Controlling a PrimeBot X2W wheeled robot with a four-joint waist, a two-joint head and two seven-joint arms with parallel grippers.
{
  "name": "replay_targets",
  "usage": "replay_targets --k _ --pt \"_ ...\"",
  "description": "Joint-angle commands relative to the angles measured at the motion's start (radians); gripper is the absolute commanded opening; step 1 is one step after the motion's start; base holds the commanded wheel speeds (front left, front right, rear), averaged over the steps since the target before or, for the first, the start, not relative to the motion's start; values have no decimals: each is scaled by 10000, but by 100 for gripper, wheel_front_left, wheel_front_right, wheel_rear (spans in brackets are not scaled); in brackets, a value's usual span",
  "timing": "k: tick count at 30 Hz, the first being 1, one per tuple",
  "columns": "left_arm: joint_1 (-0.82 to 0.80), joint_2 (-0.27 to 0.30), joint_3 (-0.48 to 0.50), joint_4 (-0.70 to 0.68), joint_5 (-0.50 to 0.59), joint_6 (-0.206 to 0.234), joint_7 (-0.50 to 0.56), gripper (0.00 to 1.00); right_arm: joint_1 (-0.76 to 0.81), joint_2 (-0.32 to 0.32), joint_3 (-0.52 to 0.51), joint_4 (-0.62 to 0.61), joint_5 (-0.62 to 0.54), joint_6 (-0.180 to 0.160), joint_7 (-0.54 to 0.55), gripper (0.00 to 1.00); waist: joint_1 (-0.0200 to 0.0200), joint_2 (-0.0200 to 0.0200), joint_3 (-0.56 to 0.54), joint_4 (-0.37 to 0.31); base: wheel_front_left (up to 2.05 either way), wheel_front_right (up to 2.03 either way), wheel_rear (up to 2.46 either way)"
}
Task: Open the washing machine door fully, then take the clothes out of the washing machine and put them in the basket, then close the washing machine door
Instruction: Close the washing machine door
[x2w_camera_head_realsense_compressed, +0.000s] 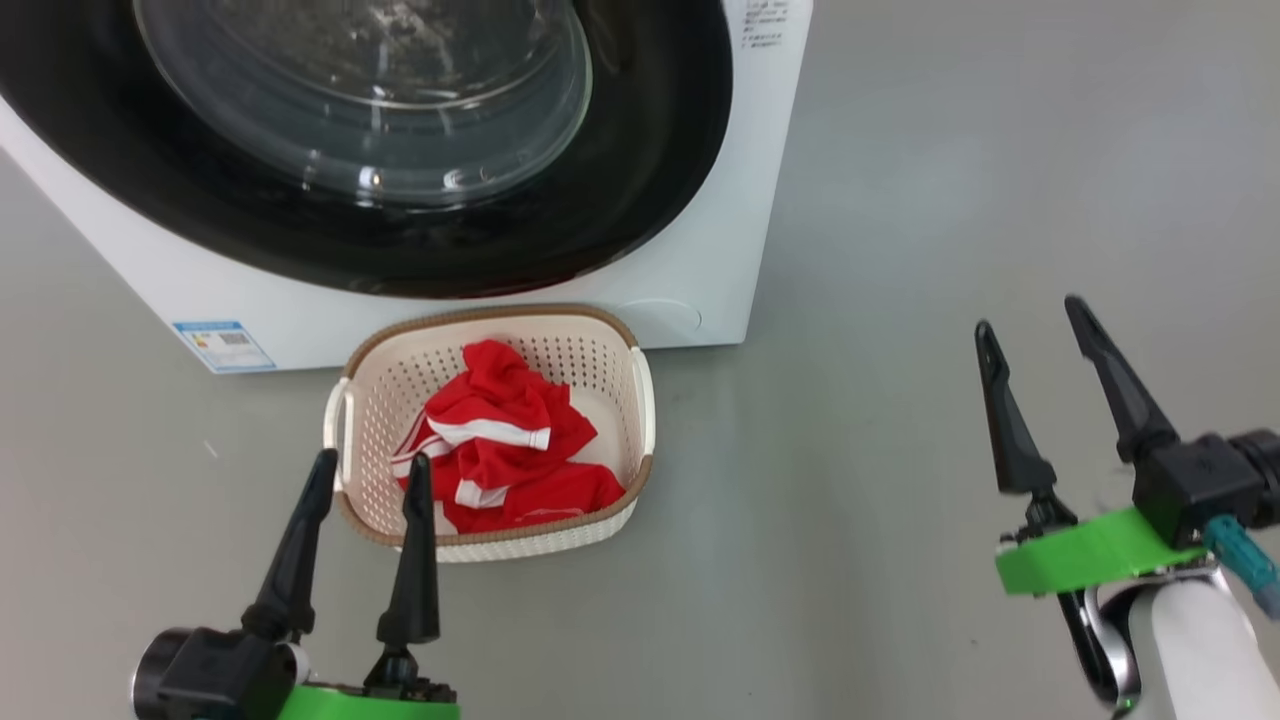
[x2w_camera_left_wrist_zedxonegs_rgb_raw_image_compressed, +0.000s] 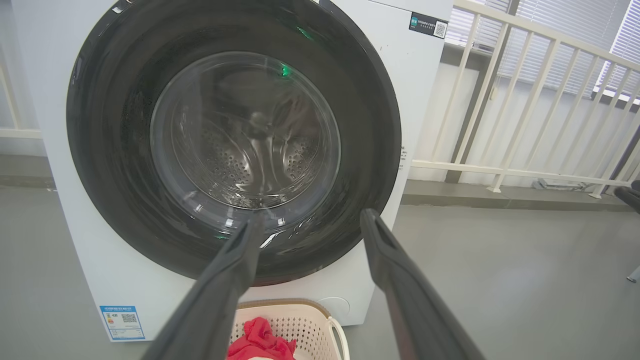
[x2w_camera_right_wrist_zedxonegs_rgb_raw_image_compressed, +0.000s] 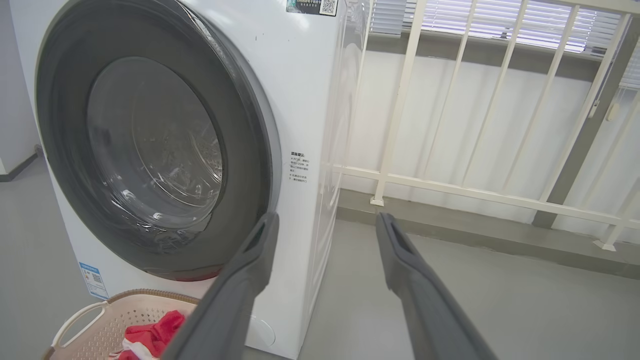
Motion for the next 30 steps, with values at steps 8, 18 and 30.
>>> replay_targets --k 8,18,30 --pt "440 61 628 -133 267 -23 -49 100 1070 31 -5 -850 -56 -38 -25 100 -1 0 -715 -109 0 0 0" --pt "1199 61 847 -241 550 -68 -49 100 2335 31 -76 -1461 133 -38 -25 100 -1 0 -1400 -188 0 0 0" --pt "1653 61 1005 -426 623 18 -49 100 2988 31 -257 -1986 269 -38 -25 100 -1 0 -1775 -320 0 0 0"
